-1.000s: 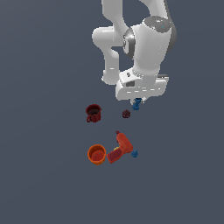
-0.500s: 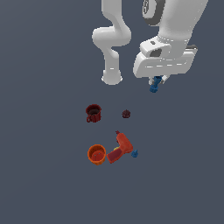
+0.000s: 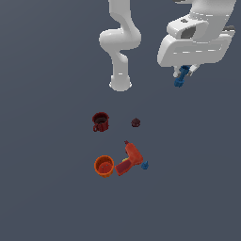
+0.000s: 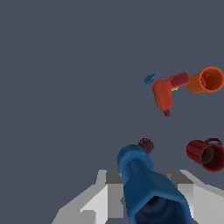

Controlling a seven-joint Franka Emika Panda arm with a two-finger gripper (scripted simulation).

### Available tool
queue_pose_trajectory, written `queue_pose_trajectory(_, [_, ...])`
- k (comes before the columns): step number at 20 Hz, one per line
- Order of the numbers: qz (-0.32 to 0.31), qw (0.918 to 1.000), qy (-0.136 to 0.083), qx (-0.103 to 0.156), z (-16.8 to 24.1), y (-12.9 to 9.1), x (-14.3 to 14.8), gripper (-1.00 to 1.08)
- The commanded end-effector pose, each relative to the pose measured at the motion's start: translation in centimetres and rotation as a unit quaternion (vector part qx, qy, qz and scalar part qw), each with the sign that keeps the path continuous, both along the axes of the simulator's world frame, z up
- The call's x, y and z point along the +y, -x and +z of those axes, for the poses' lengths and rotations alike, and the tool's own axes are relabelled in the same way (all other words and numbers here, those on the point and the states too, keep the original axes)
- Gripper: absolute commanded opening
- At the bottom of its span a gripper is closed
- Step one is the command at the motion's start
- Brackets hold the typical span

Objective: Pick up a designated object from a clutter of objects.

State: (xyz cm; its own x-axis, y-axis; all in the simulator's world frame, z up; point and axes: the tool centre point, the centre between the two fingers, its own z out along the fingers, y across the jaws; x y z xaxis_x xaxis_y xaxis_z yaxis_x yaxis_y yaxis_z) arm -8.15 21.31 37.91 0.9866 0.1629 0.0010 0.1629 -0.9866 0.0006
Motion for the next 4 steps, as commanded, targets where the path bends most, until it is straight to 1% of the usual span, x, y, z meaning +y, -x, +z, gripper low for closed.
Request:
queue_pose_trajectory(1, [0.0,1.0,0.0,0.0,0.6,0.09,0.41,-1.0])
queue_pose_trajectory(4, [0.0,1.0,0.0,0.0,0.81,0.11,0.57,-1.0])
